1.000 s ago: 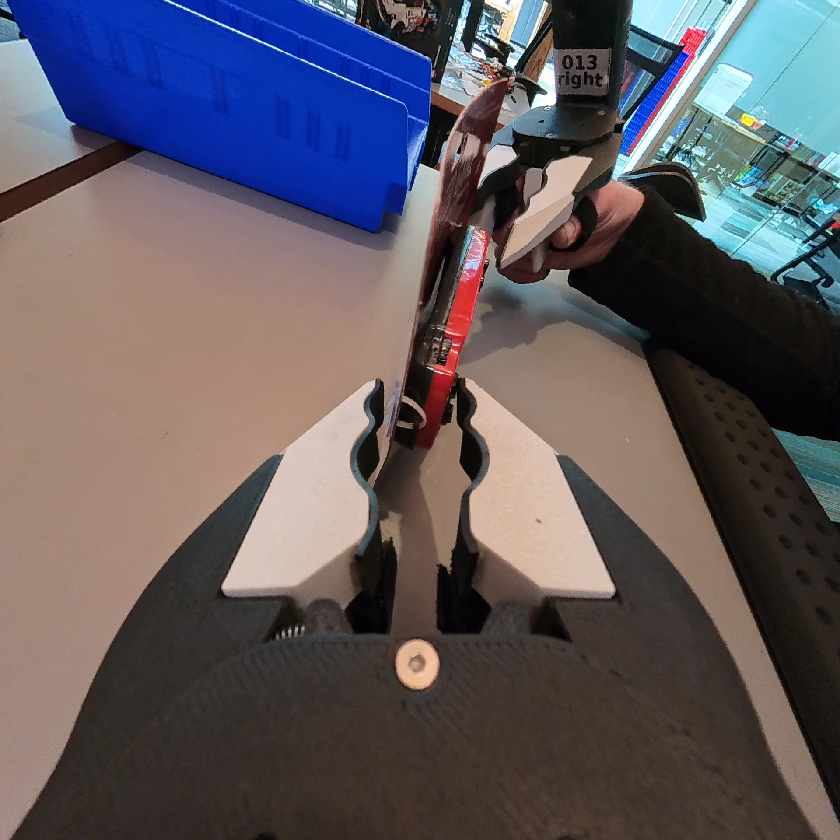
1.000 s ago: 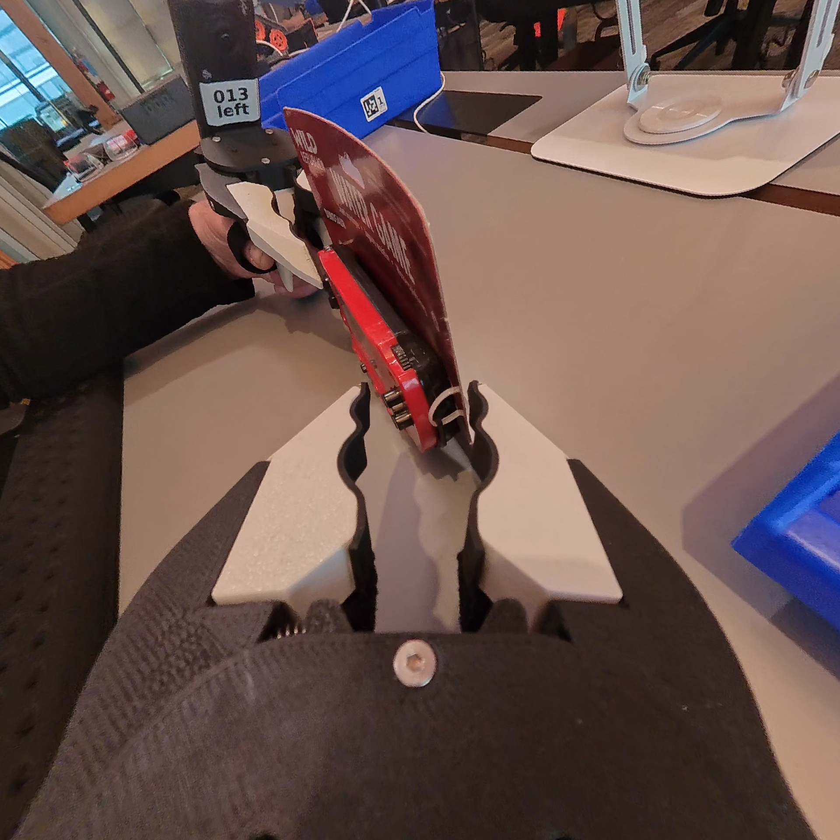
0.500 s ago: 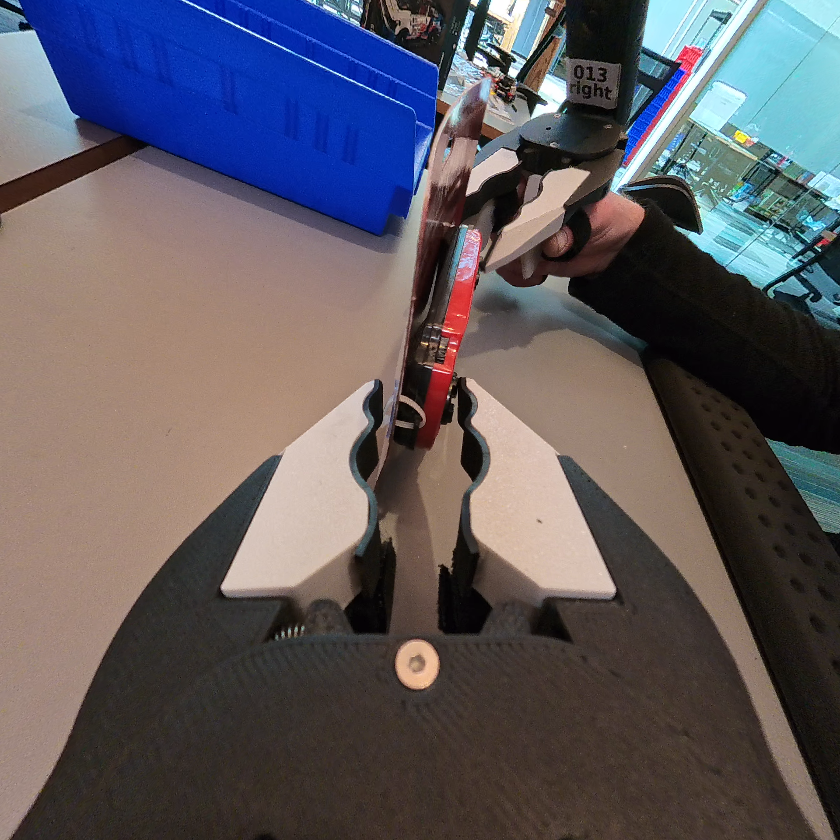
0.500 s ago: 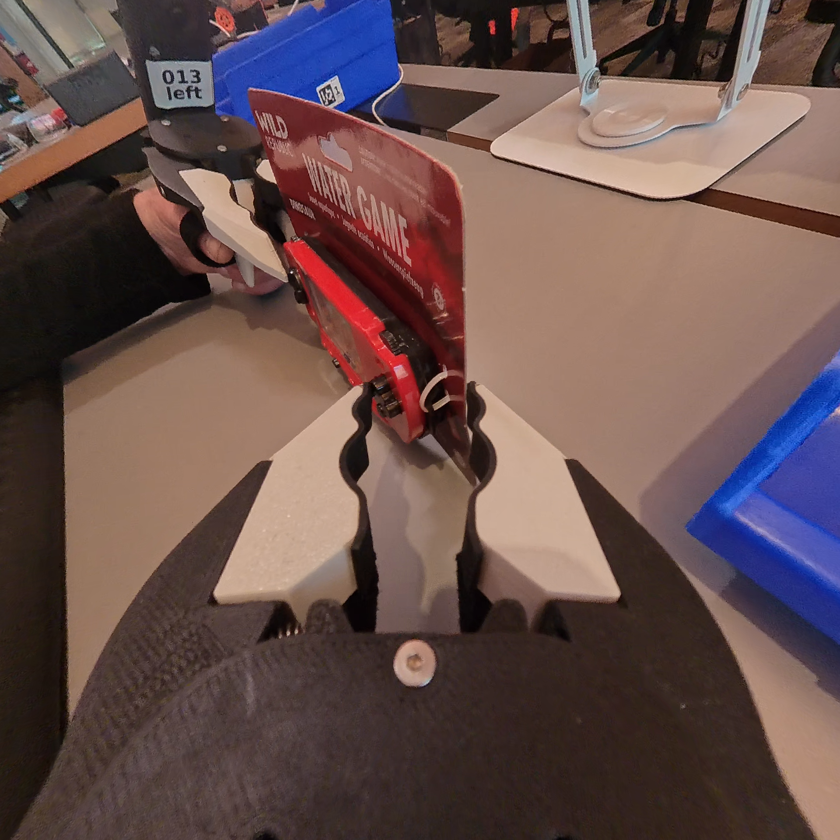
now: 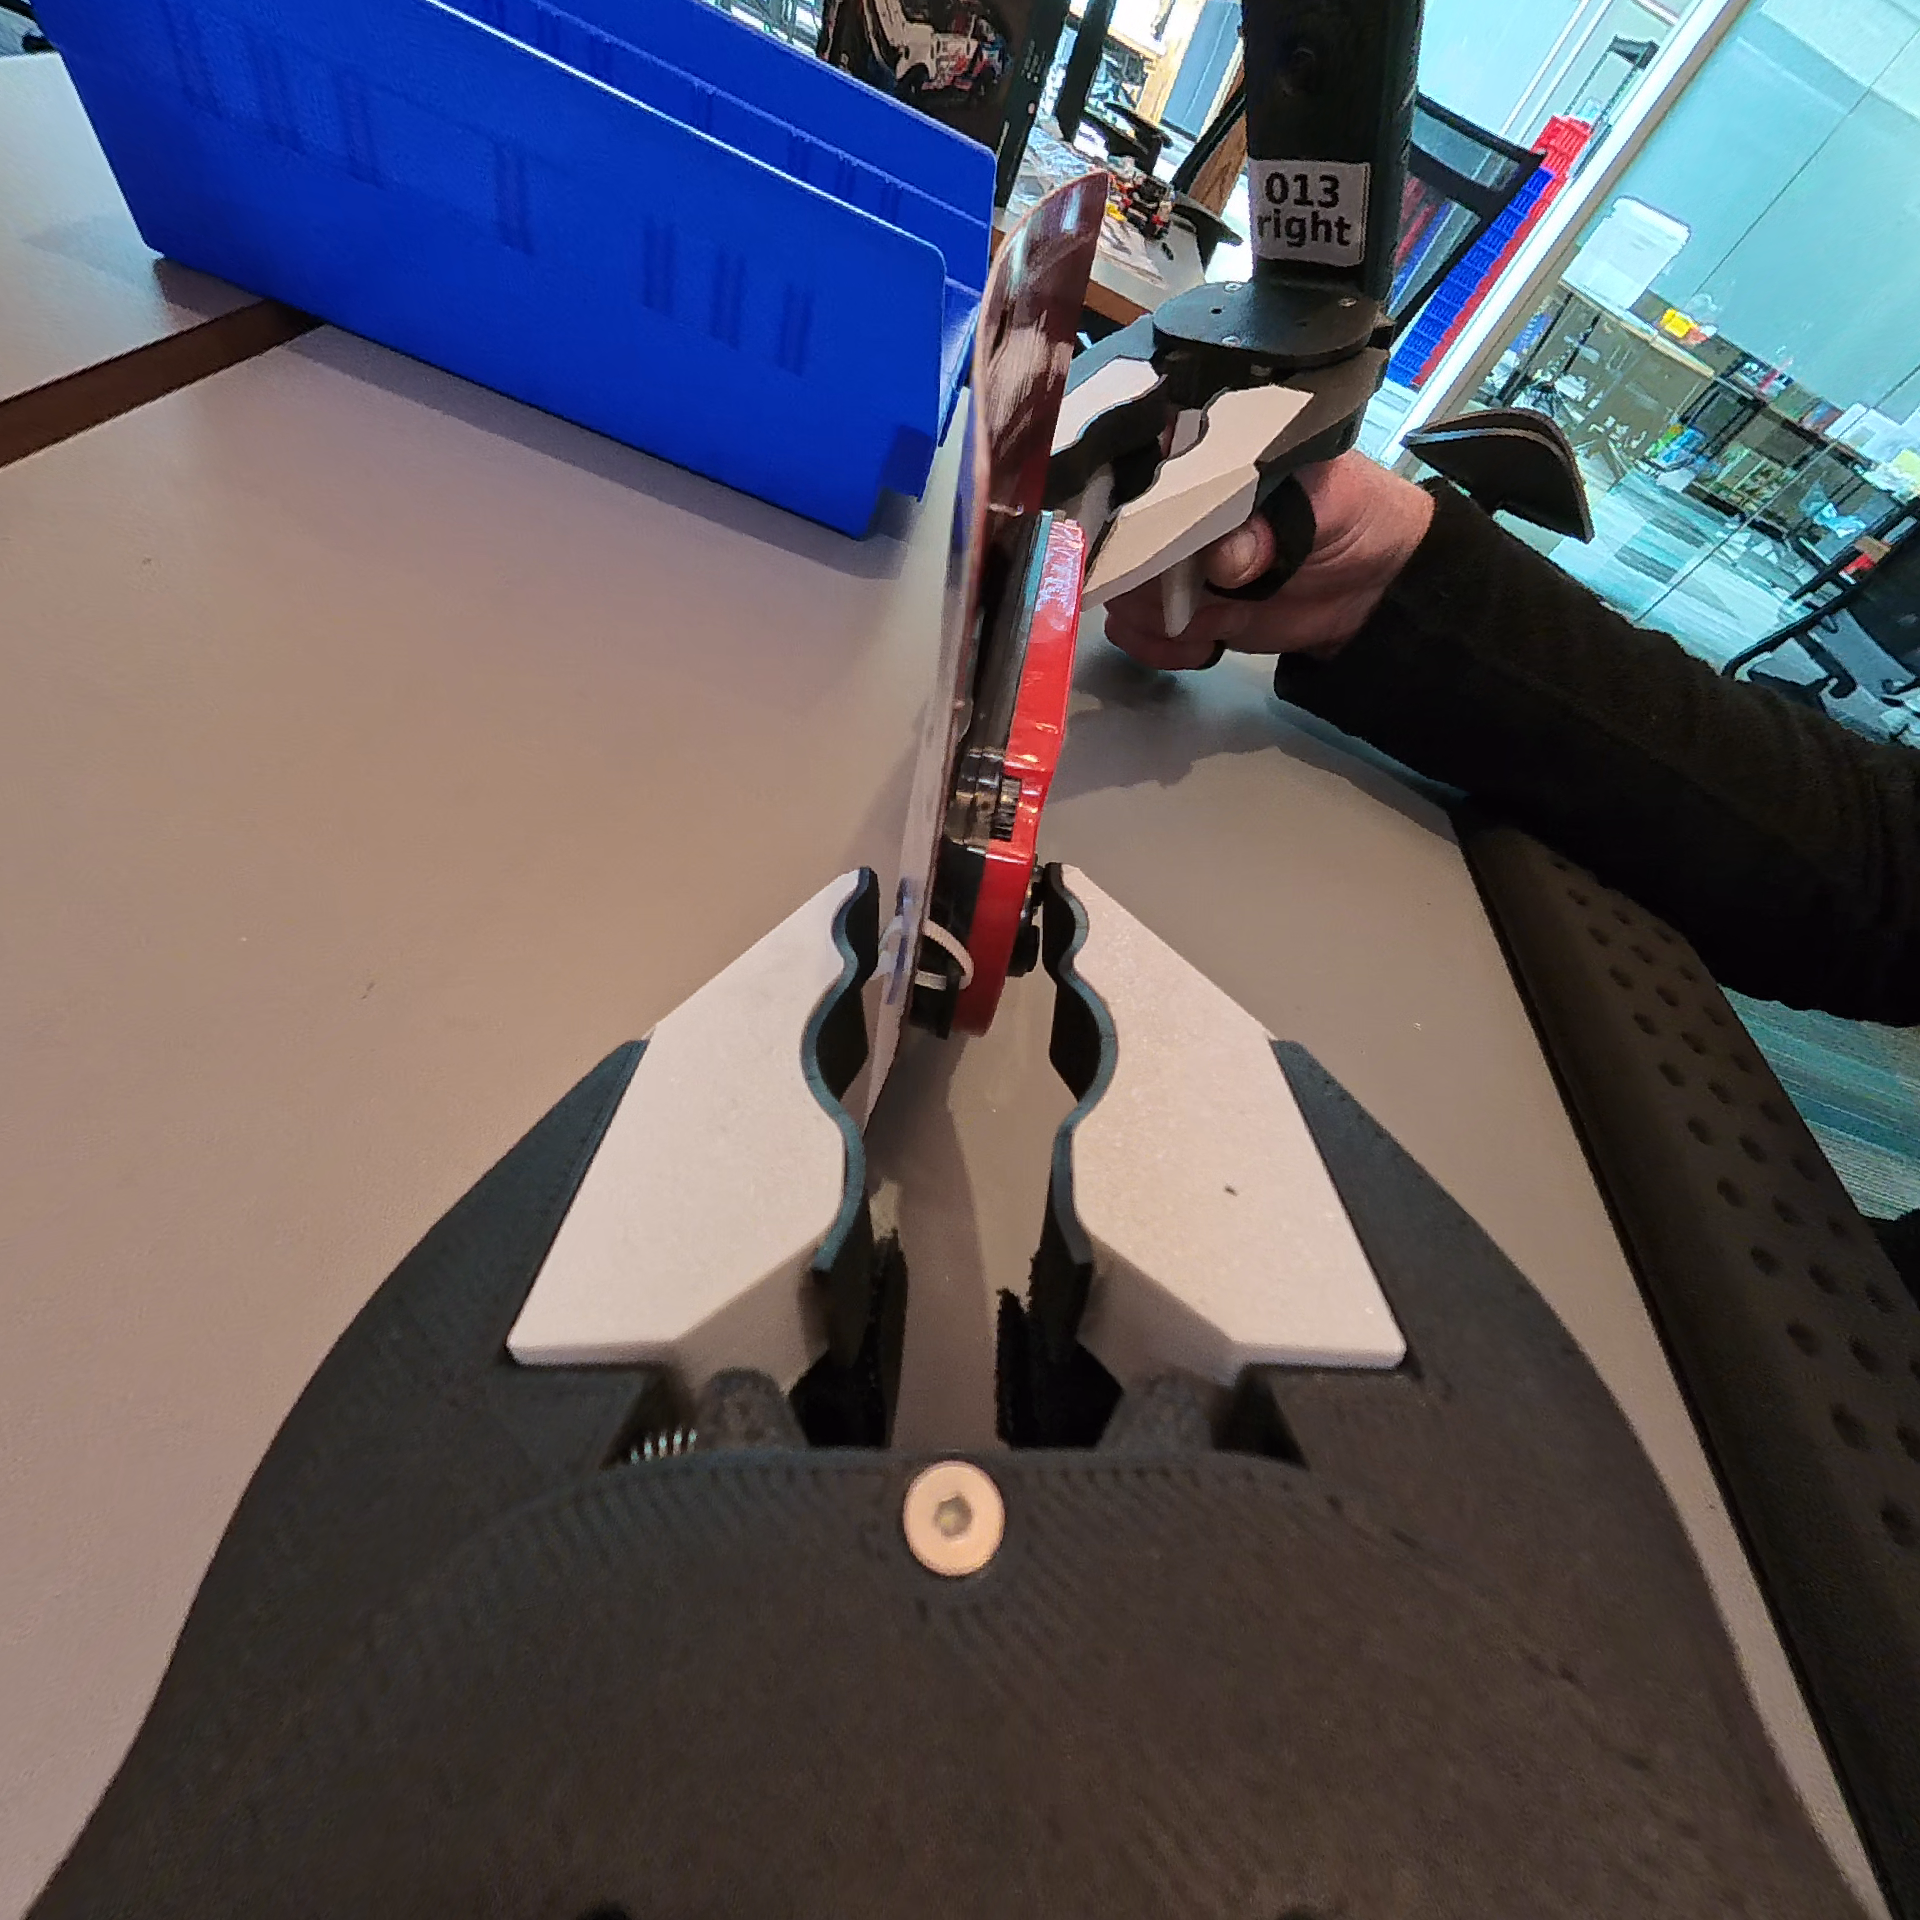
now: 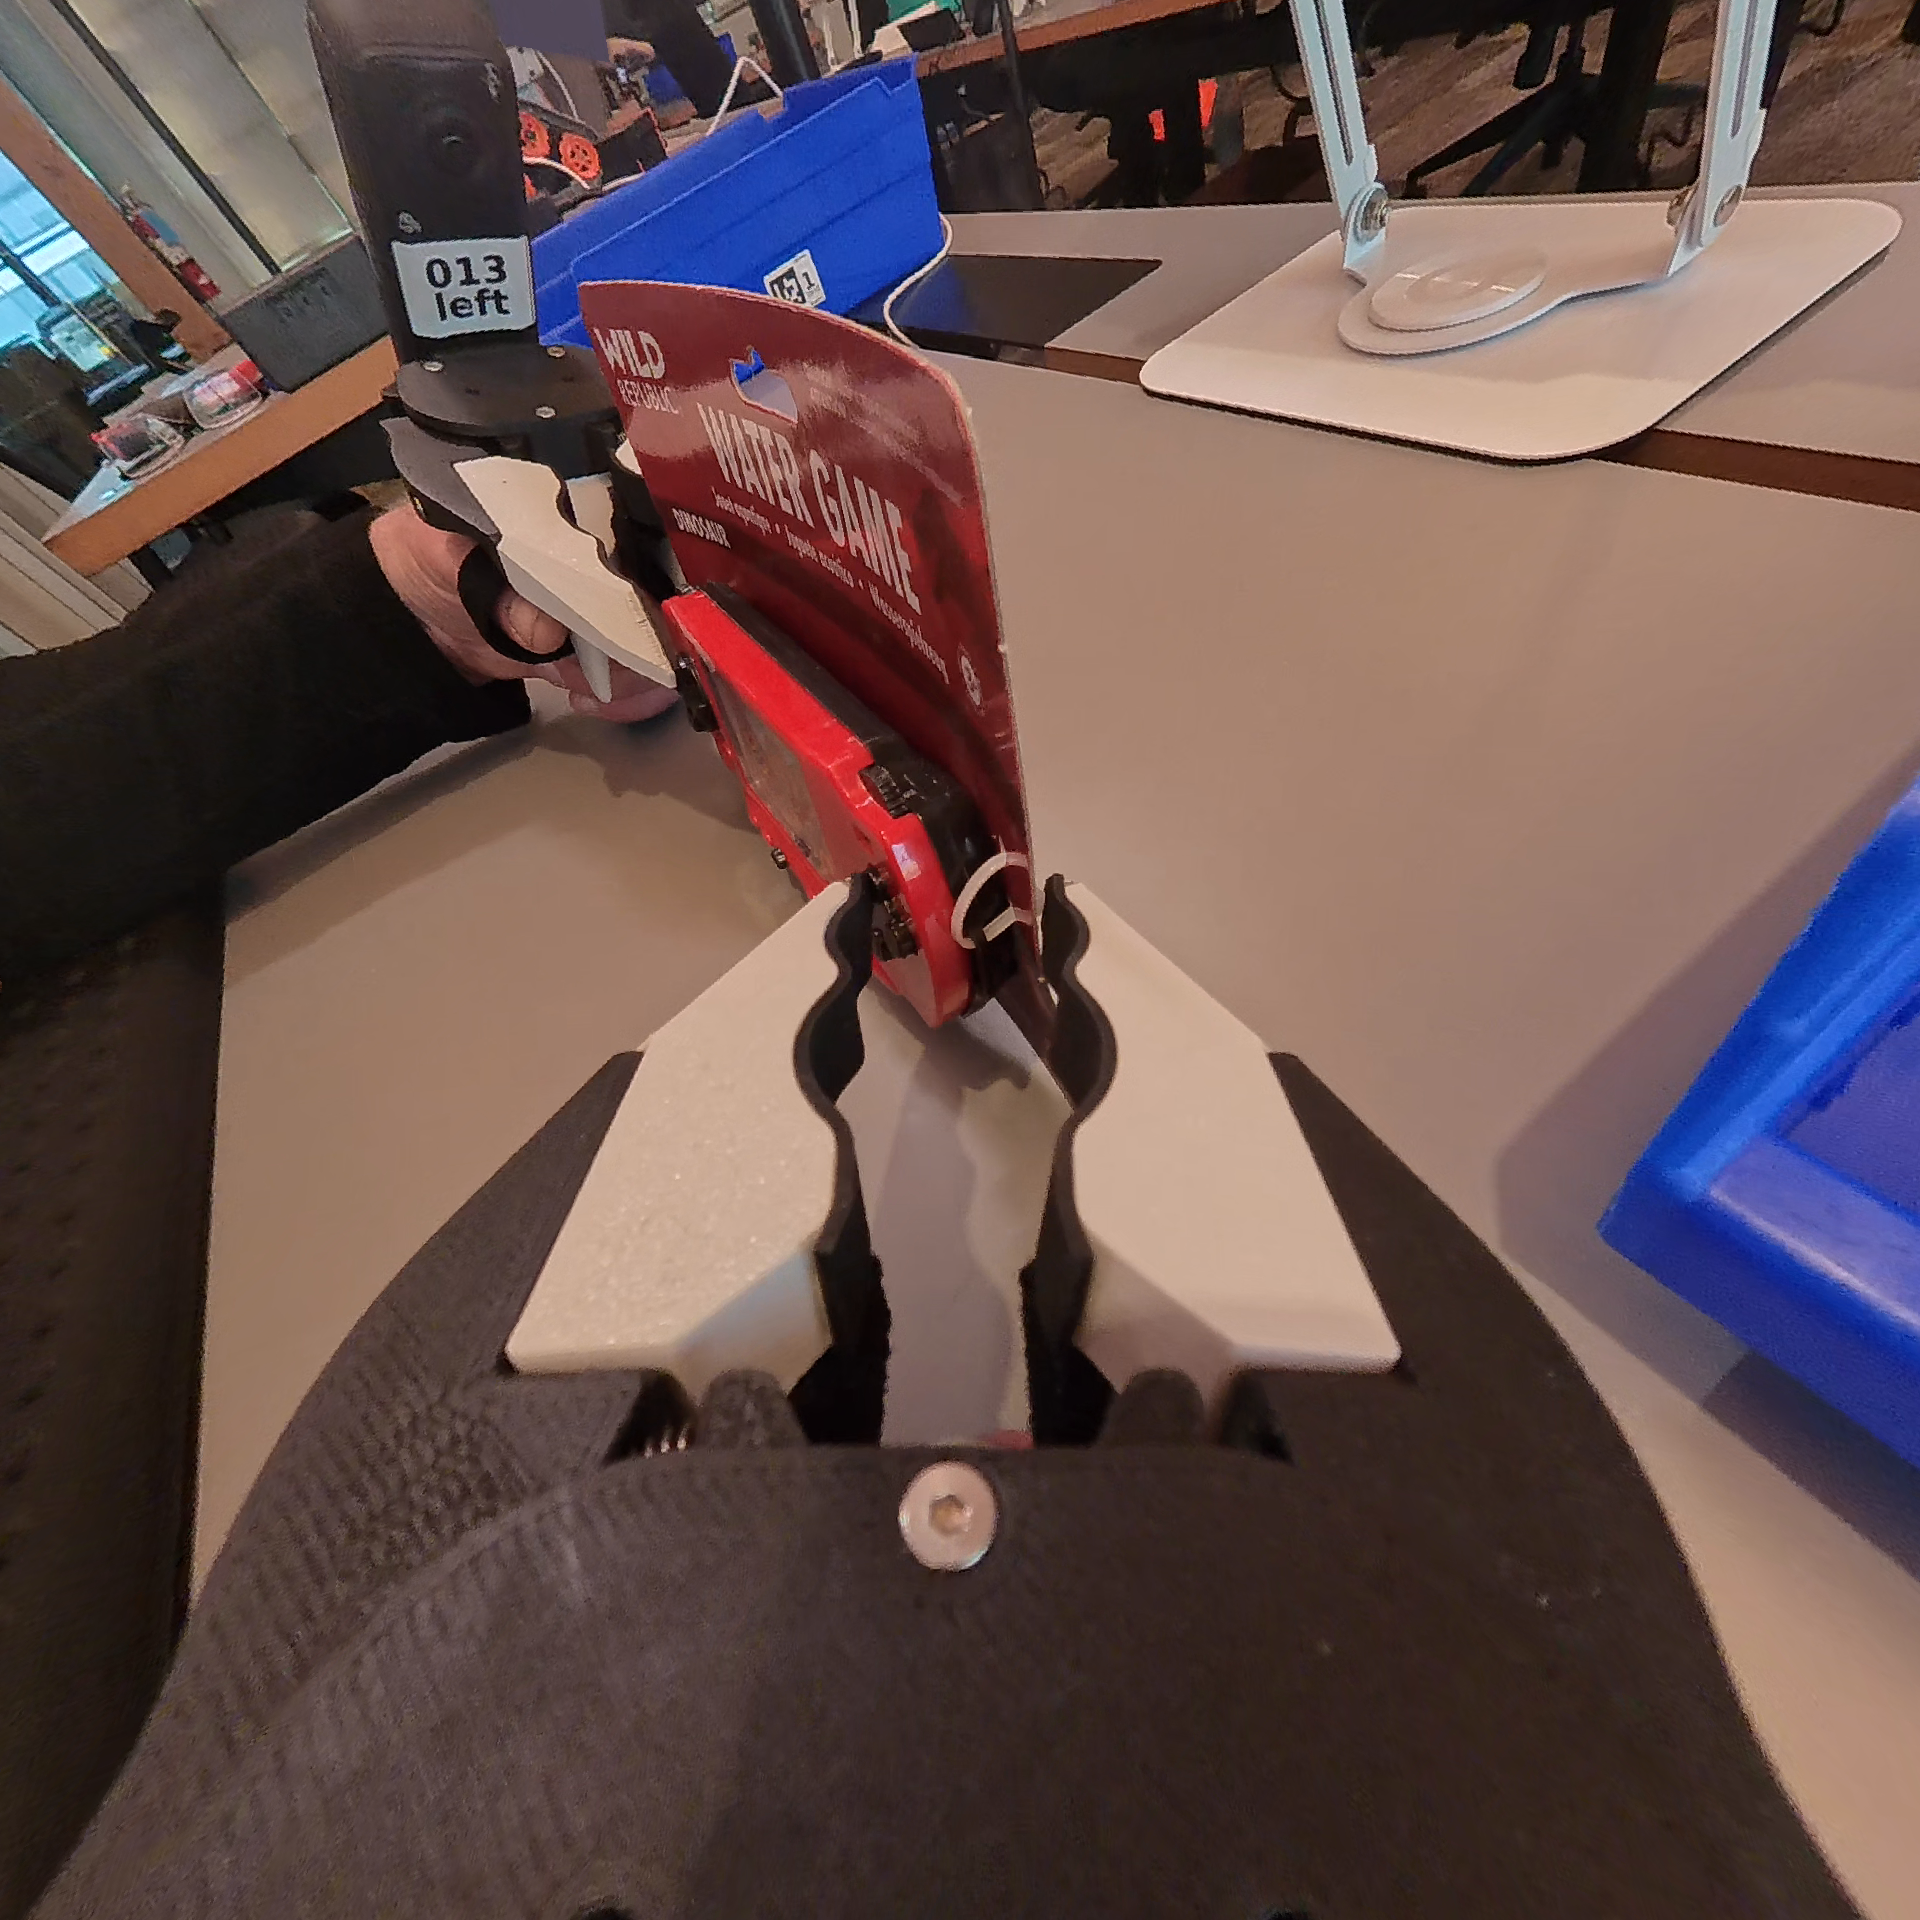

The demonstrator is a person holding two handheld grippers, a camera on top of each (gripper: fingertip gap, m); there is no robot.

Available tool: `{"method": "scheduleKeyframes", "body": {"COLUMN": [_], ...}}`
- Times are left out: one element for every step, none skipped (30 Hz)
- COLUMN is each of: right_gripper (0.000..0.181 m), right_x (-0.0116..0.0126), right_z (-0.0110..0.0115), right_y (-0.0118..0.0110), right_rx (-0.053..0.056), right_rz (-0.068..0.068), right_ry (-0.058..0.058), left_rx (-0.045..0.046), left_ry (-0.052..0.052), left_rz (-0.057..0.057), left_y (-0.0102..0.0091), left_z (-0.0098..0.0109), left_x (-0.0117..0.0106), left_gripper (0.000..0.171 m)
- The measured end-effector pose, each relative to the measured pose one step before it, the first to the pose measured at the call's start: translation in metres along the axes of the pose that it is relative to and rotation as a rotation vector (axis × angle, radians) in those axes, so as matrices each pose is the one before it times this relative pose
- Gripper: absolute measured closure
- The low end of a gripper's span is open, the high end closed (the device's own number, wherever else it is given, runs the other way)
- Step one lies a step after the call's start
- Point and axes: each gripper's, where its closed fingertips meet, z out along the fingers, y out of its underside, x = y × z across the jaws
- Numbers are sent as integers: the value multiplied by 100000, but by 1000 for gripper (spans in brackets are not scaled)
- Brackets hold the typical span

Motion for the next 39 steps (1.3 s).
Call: {"method": "scheduleKeyframes", "body": {"right_gripper": [152,152,152,152,152,152,152,151,151,150,149,148,147,147,147,147,147,146,146,146,146,146,146,146,146,146,146,145,142,142,140,138,138,138,139,141,142,143,144], "right_x": [-6,-10,23,4,14,18,26,53,-6,-67,-12,10,-17,-23,-11,0,-14,-9,-9,4,-5,0,11,5,4,7,-23,-83,-152,-36,143,148,142,130,121,106,96,70,11], "right_z": [6,-7,14,7,-4,17,13,29,-1,-44,-41,22,8,-14,-12,10,10,-10,0,5,8,-5,5,1,-3,7,-5,-38,-73,-111,-83,-10,80,122,112,62,15,-5,10], "right_y": [4,1,-11,-3,2,-14,-18,-45,1,55,-1,-23,-15,11,7,-3,-5,2,1,5,0,-4,5,-3,-10,2,14,43,67,102,205,312,333,274,85,-65,-28,-63,-65], "right_rx": [-47,-103,3,4,-41,-112,-95,331,280,-16,72,148,50,-86,-60,5,15,-27,-6,24,-19,-31,30,21,5,-31,-128,-162,-188,-572,-1265,-1866,-1901,-1553,-466,450,407,634,375], "right_rz": [-21,-61,-37,192,214,-165,-405,273,966,714,128,-13,62,27,66,11,36,31,14,36,4,-46,-57,-21,37,15,-127,27,454,53,-839,-966,-1015,-783,-428,-312,-285,-390,-610], "right_ry": [-37,90,267,-94,-92,308,400,363,-475,-939,-168,316,16,-232,-124,24,-64,-129,-56,22,-18,2,28,27,73,74,-61,-590,-1344,-502,983,1197,1145,997,780,634,294,112,98], "left_rx": [-204,-68,-47,-109,-173,-84,-16,-21,-12,3,63,72,112,12,-78,-119,-74,-28,-19,4,55,50,28,29,51,51,19,-60,-100,-115,-132,-56,-19,-34,-8,-82,-98,-66,-82], "left_ry": [329,108,11,-204,77,-270,-115,3,-140,314,80,-206,-49,208,34,-126,-27,33,-14,-54,7,50,-60,-31,2,-58,-50,142,16,-171,-65,-307,-117,201,140,81,59,89,44], "left_rz": [119,11,10,220,117,112,-45,-38,57,-2,56,-14,-161,-131,80,94,-27,-47,34,15,-118,-139,-34,-61,-120,-123,-37,20,173,193,54,-49,-80,-84,-51,19,72,-14,-9], "left_y": [19,-1,18,2,8,-9,8,7,0,-15,-11,-9,-2,13,9,9,-5,4,3,-1,-2,-1,0,-2,-3,0,-3,4,11,-2,-2,-11,-6,2,10,16,18,-3,20], "left_z": [5,1,5,6,-4,5,-3,5,8,-1,36,29,-5,2,-7,3,4,-2,-1,0,2,1,-1,-7,10,-7,1,-11,1,8,2,8,6,-8,3,-9,-10,10,-2], "left_x": [63,22,10,-7,26,-30,-29,-9,-19,63,33,-31,-32,19,24,-4,-2,8,-4,-9,-7,1,2,-4,-3,-20,-4,30,19,-9,3,-48,-27,21,20,18,11,26,4], "left_gripper": [142,142,142,142,142,142,142,142,142,142,142,142,142,142,142,142,142,142,142,142,142,142,142,142,142,142,142,142,142,142,142,142,142,142,143,143,143,143,143]}}
